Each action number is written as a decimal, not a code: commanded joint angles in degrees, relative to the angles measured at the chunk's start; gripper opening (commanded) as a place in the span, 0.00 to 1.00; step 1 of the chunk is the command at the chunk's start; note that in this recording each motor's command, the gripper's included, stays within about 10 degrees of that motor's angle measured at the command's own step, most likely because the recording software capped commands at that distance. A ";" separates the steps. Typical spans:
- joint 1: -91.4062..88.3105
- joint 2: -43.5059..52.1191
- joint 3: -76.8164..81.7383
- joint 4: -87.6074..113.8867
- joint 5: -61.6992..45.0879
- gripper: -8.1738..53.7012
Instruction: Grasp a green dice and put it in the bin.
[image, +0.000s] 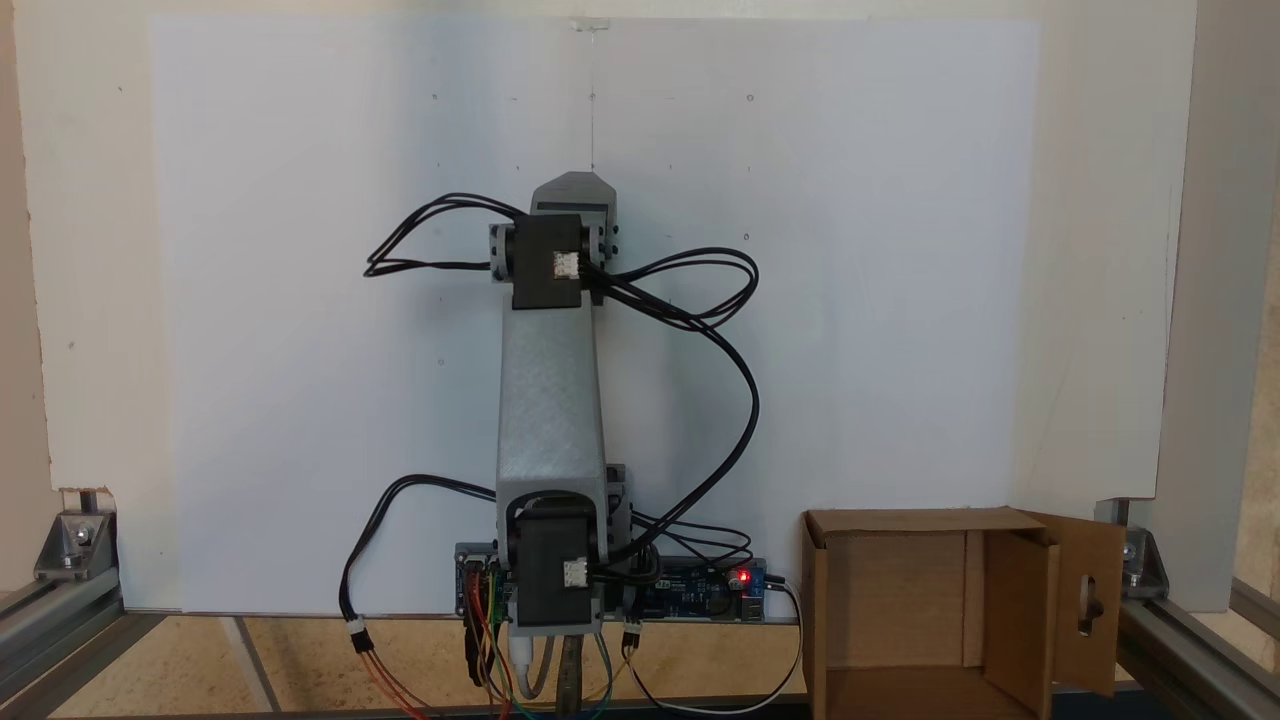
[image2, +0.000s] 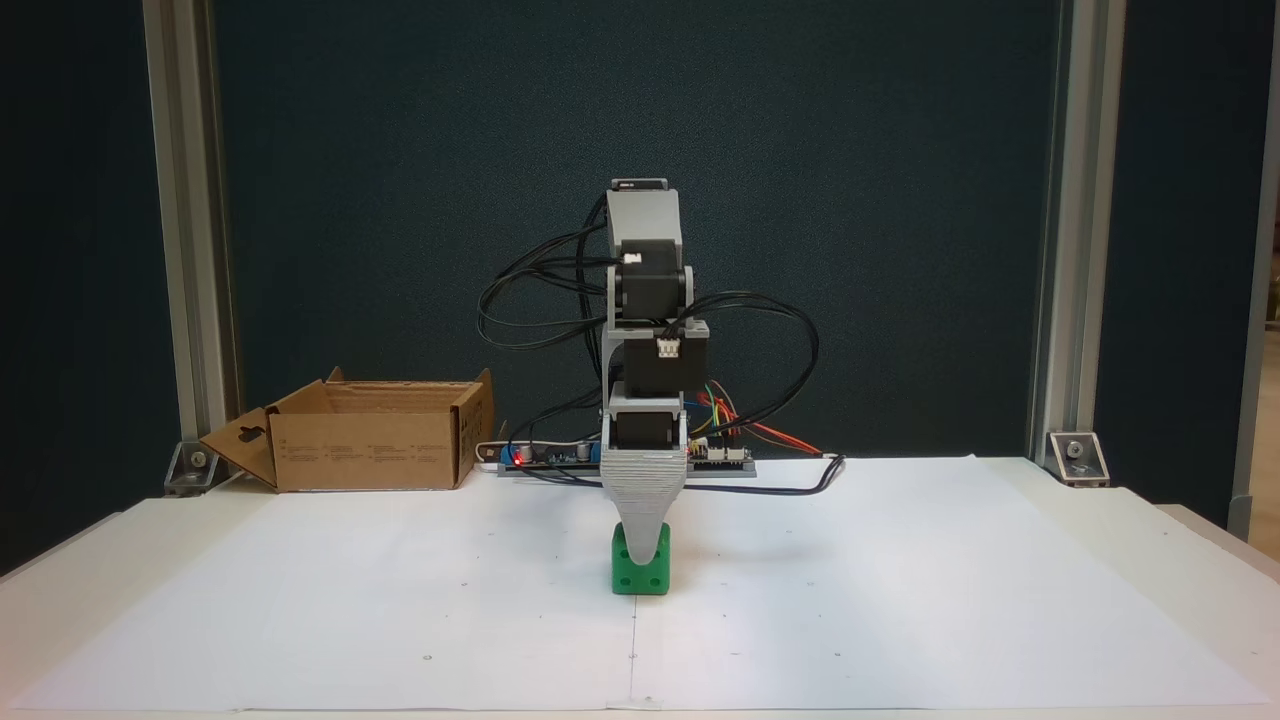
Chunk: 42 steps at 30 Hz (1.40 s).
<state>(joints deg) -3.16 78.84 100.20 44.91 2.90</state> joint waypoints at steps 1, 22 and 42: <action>0.26 -0.18 -1.05 -0.44 3.43 0.83; 0.79 -2.90 -1.05 -2.11 7.12 0.83; 1.49 -3.60 -1.14 -2.29 2.37 0.81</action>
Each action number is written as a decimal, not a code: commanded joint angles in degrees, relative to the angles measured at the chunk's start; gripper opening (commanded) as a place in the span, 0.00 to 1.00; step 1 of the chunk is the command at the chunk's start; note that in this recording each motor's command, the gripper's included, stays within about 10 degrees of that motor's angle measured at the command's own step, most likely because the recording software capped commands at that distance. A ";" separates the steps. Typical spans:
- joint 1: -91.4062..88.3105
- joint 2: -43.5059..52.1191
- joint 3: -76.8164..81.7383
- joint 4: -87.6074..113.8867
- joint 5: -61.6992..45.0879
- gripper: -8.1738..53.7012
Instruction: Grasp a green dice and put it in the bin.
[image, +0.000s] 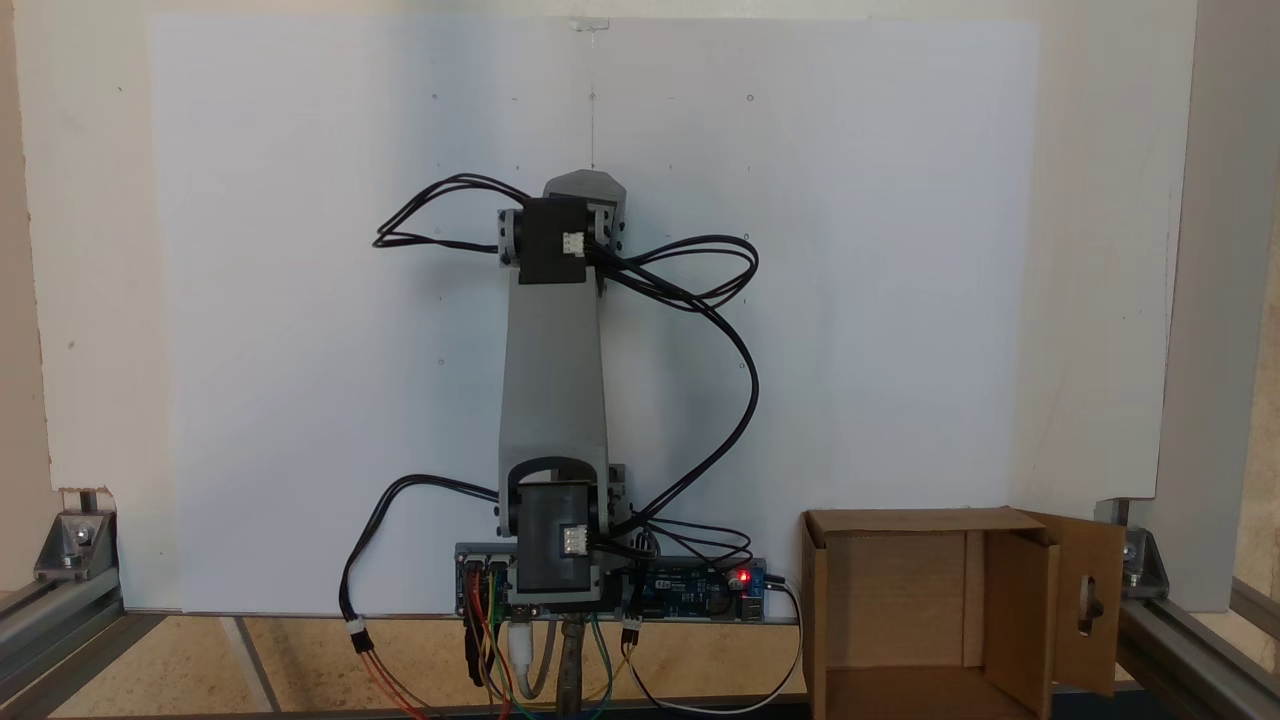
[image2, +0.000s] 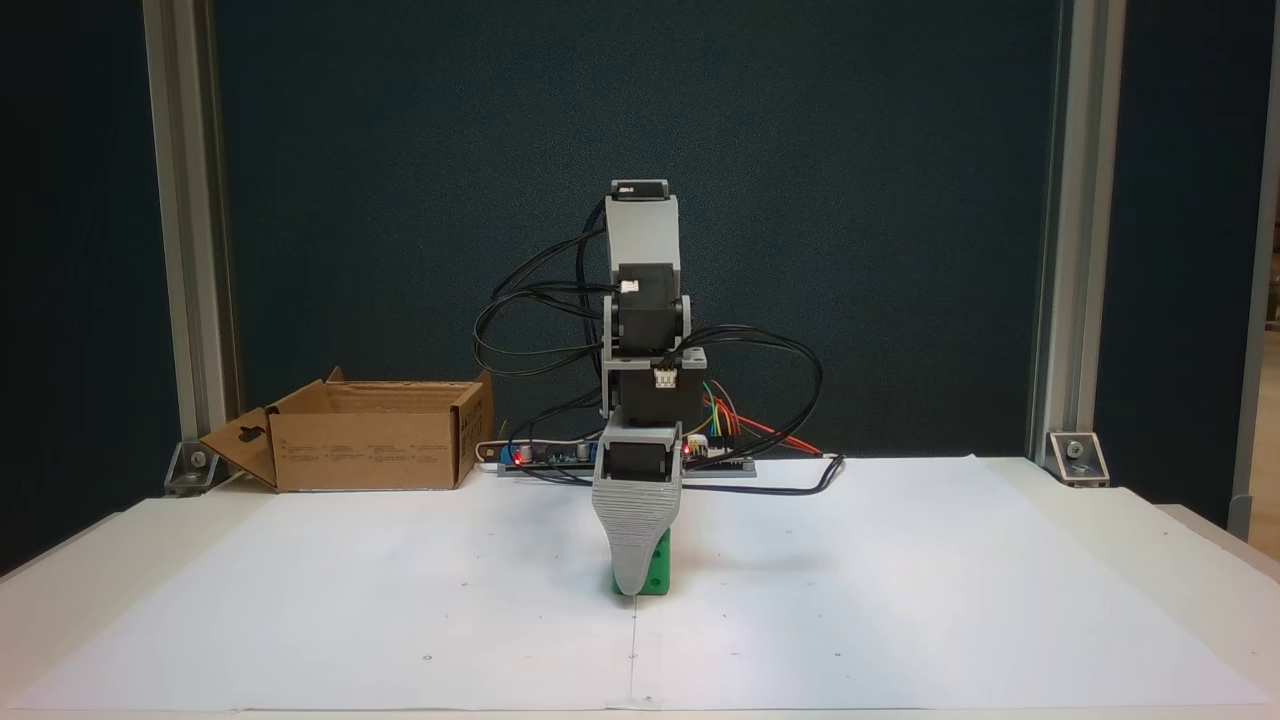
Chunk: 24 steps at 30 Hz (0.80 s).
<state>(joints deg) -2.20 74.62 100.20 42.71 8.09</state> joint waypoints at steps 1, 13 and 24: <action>0.70 0.62 -1.14 -0.26 -3.16 0.81; 1.05 0.53 -1.14 -1.49 -7.91 0.81; 1.05 -0.09 -1.14 -1.49 -8.00 0.81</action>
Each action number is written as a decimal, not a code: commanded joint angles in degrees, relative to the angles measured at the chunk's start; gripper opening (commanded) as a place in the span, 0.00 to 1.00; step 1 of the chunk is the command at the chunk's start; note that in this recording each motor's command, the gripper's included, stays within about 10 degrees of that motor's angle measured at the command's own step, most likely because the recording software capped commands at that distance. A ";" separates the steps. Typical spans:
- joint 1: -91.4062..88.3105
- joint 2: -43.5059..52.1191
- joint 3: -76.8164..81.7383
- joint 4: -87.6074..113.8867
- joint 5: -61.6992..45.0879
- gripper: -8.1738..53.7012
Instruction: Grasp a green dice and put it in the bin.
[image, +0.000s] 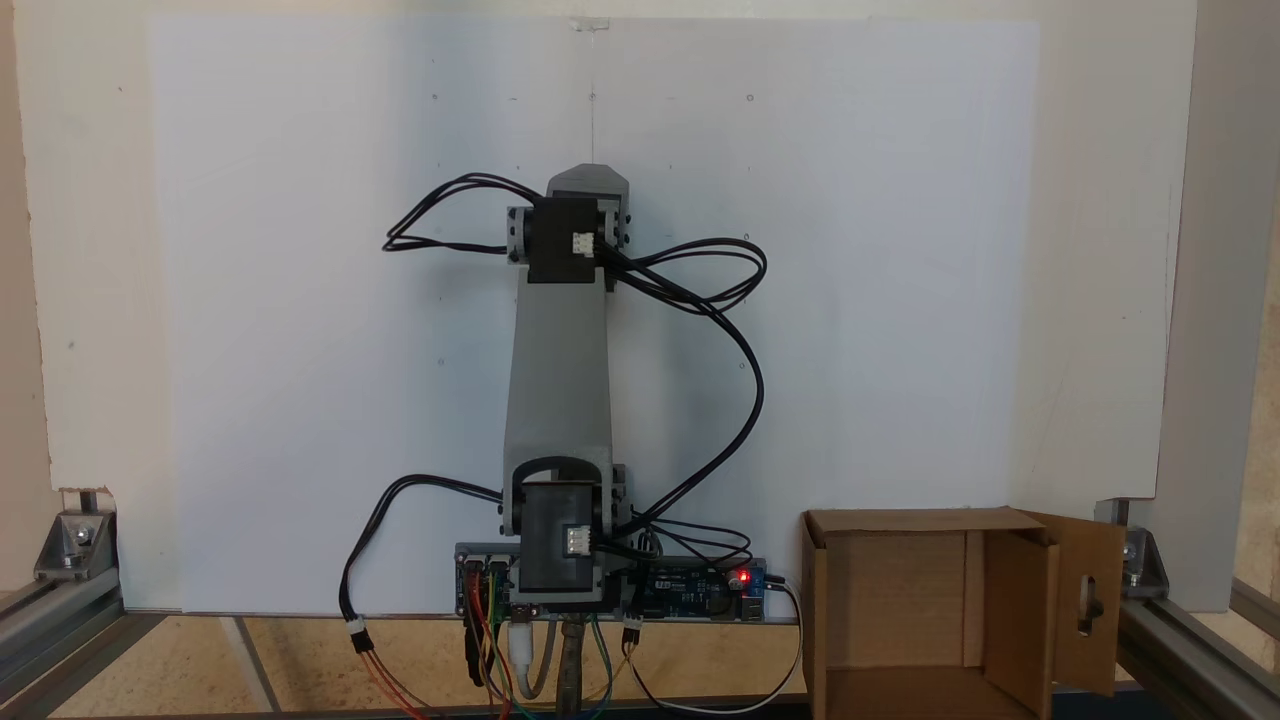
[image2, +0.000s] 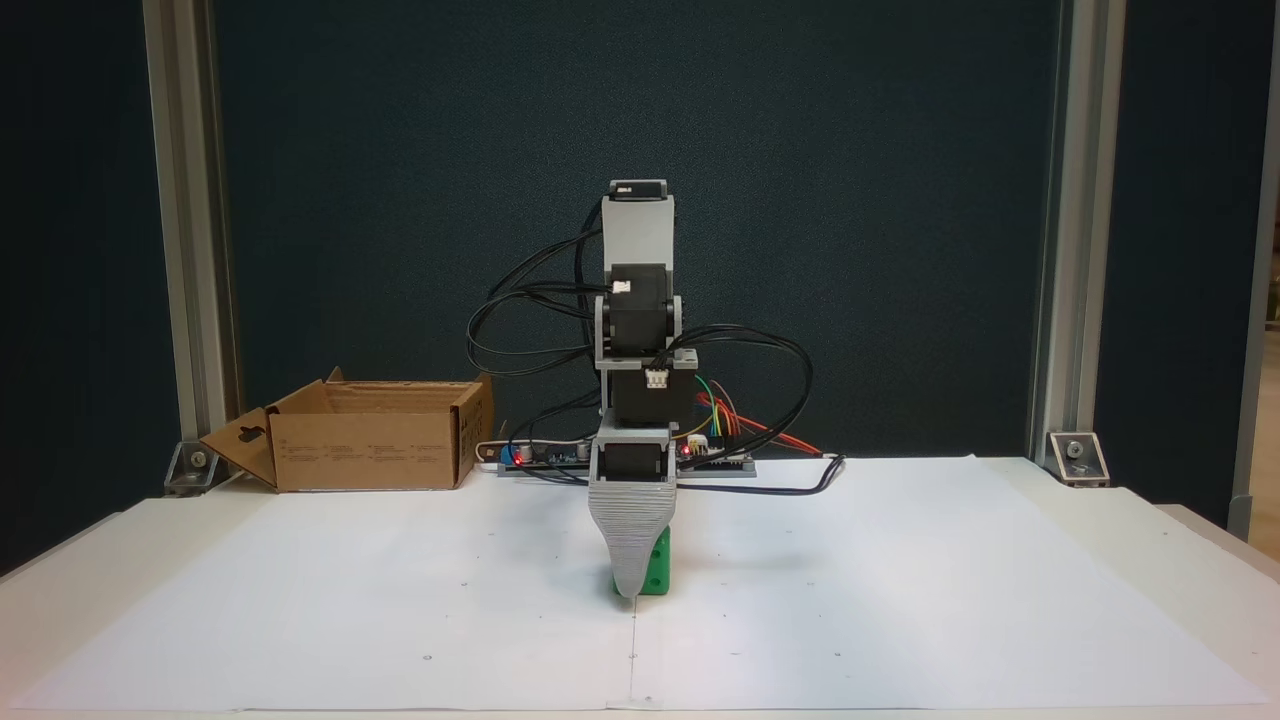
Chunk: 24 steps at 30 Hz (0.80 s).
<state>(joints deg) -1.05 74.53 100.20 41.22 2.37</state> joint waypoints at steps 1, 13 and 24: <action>-0.18 0.00 -1.14 0.09 -2.29 0.81; -0.44 0.00 -1.14 0.00 -2.46 0.72; -0.09 0.00 -1.14 0.00 -2.90 0.71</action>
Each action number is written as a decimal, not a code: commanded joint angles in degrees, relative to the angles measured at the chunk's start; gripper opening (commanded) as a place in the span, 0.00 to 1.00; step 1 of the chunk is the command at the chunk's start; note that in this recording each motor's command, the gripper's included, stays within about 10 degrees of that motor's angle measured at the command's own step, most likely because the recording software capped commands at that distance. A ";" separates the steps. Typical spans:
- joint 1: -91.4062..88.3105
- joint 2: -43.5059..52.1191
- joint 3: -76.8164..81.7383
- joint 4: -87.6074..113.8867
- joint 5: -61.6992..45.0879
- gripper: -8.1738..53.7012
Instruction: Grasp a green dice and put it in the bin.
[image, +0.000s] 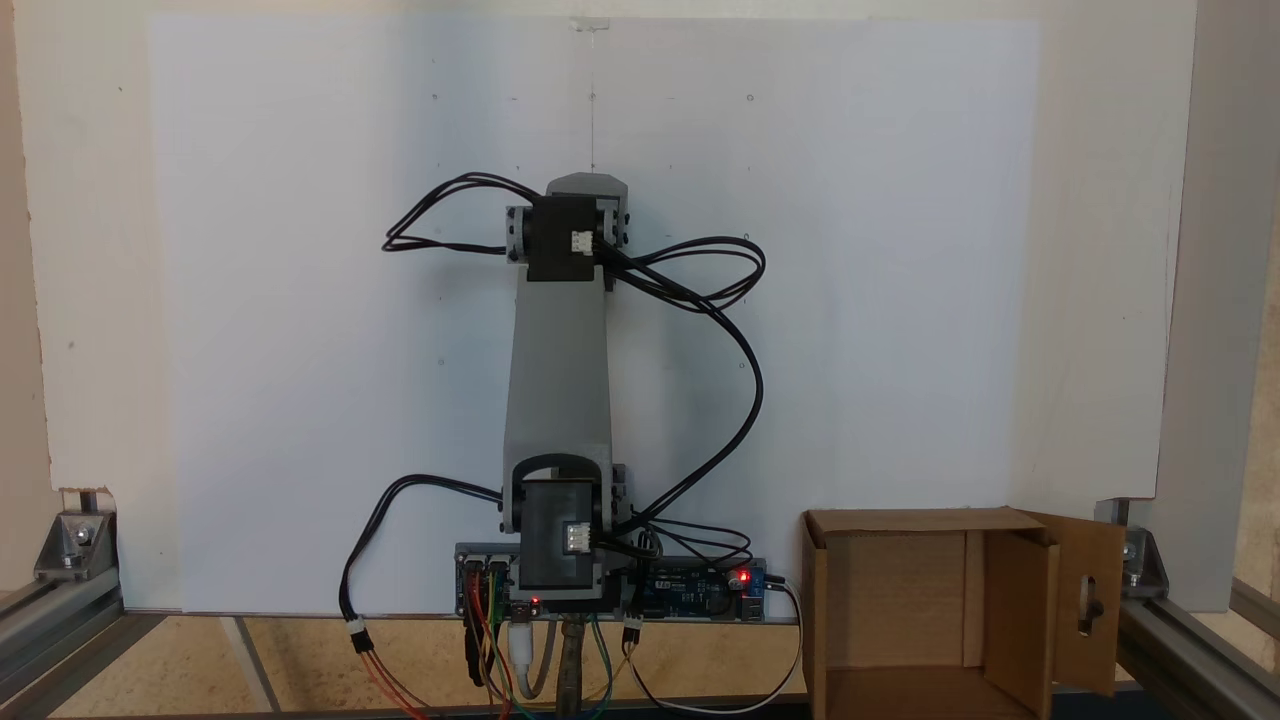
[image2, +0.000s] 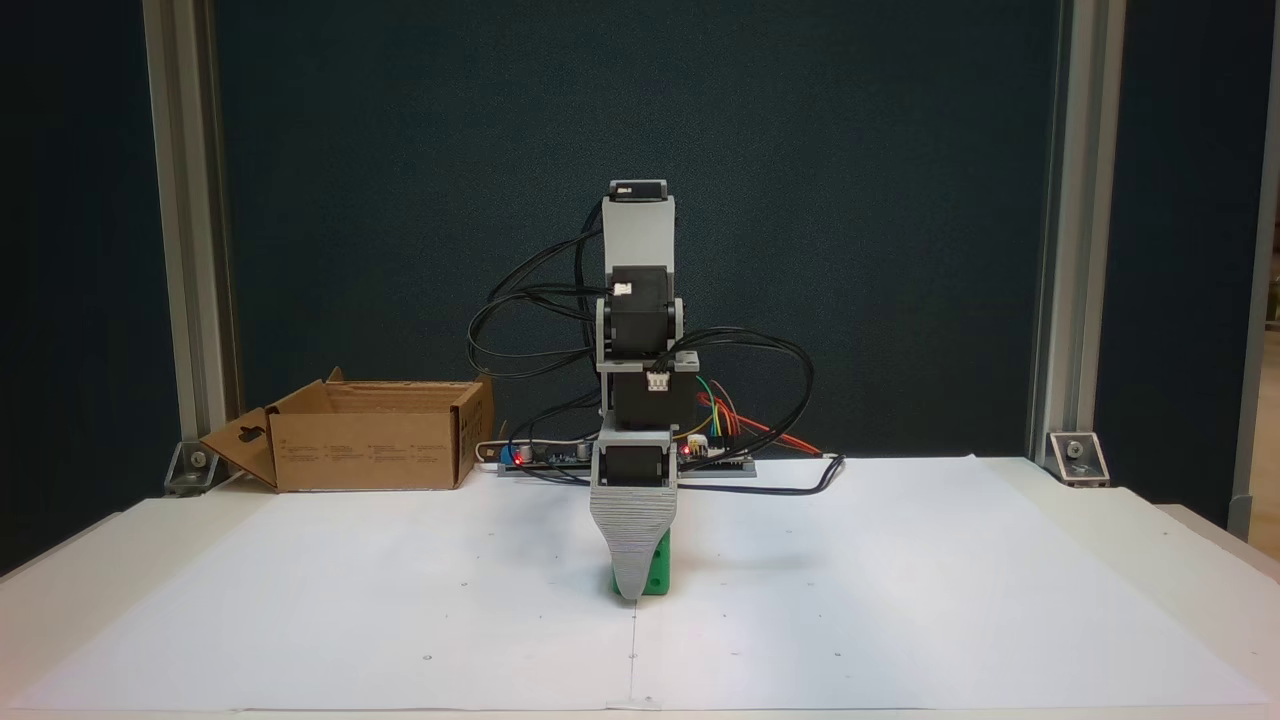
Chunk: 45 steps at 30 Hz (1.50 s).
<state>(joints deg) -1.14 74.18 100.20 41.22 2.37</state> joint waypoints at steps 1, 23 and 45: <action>0.09 0.35 -1.14 0.00 -2.99 0.71; 1.23 0.44 -1.85 1.93 -2.81 0.32; 10.46 13.97 -35.77 47.90 0.88 0.32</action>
<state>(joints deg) 7.21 86.40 67.68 80.07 2.46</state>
